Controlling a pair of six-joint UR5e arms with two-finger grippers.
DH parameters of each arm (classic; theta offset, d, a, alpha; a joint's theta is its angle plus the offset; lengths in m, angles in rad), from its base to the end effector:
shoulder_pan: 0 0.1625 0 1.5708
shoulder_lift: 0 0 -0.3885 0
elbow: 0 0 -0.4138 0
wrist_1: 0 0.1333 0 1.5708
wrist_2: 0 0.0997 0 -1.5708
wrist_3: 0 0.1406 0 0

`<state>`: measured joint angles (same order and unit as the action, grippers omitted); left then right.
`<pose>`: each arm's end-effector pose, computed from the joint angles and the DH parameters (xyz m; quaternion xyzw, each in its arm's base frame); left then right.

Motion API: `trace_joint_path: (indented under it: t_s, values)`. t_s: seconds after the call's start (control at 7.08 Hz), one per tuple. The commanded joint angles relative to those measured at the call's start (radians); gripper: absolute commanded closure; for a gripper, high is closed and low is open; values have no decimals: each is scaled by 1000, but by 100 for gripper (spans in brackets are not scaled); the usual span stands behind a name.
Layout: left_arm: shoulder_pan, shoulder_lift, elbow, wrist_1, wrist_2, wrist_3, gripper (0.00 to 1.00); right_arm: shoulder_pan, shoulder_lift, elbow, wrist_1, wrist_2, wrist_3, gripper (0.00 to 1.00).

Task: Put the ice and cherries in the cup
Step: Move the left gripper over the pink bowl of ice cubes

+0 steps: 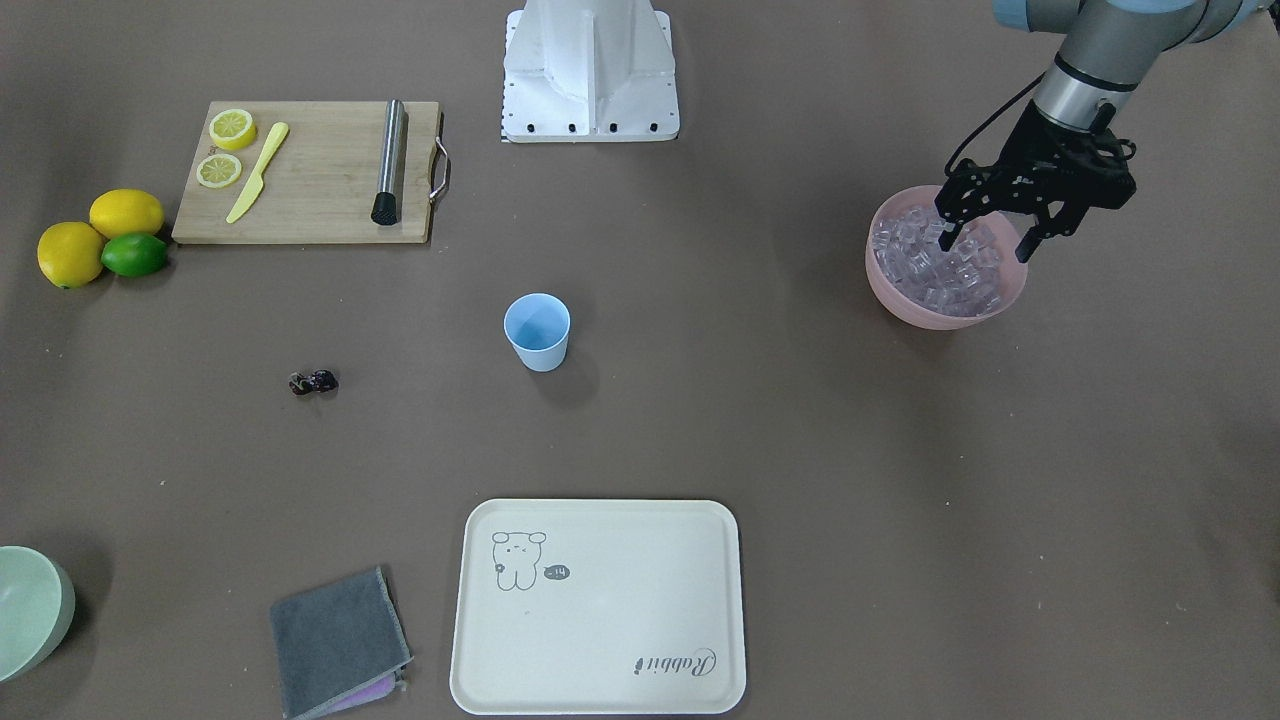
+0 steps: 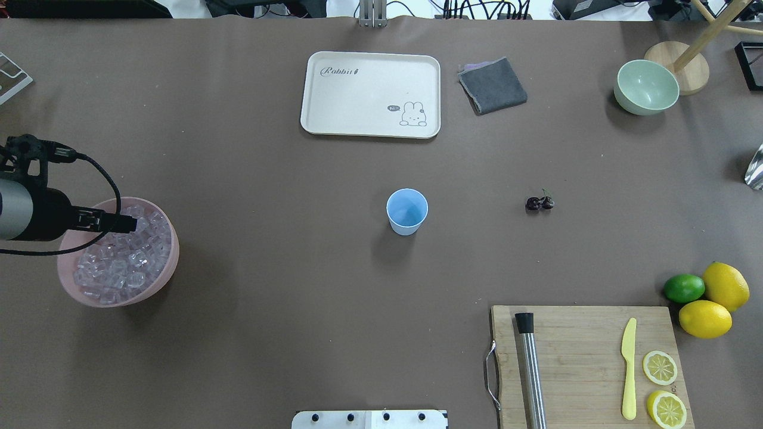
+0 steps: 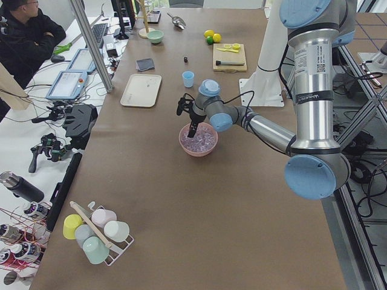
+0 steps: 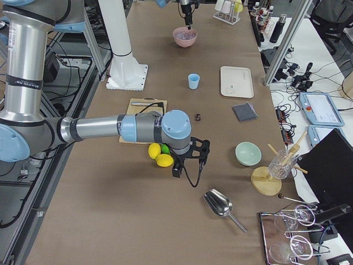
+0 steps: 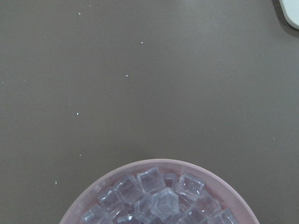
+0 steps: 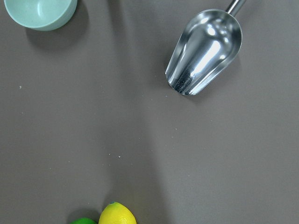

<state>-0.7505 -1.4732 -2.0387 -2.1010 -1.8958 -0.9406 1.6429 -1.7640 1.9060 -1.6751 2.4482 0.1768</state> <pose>0.3158 -0.4154 0.4040 0.1612 0.4239 0.0169 0.8911 0.0567 -0.4351 0.5713 -0.0052 -0.4250 0.1044 0.8991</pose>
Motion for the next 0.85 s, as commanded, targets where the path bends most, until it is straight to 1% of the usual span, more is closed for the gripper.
trace_joint_path:
  t_s: [0.0,0.14,0.28,0.57,0.71]
  values:
    - [11,-56,70,-2,0,2,3,0,0,1,0,0,0,0]
    - [11,-61,87,-2,0,5,12,0,0,4,0,-3,0,0]
    - [11,-61,94,-2,0,6,16,0,0,5,0,-2,0,0]
    - [11,-59,94,-2,-2,6,21,0,1,5,0,-3,0,0]
    - [13,-59,95,-2,-2,6,21,0,1,5,0,-3,0,0]
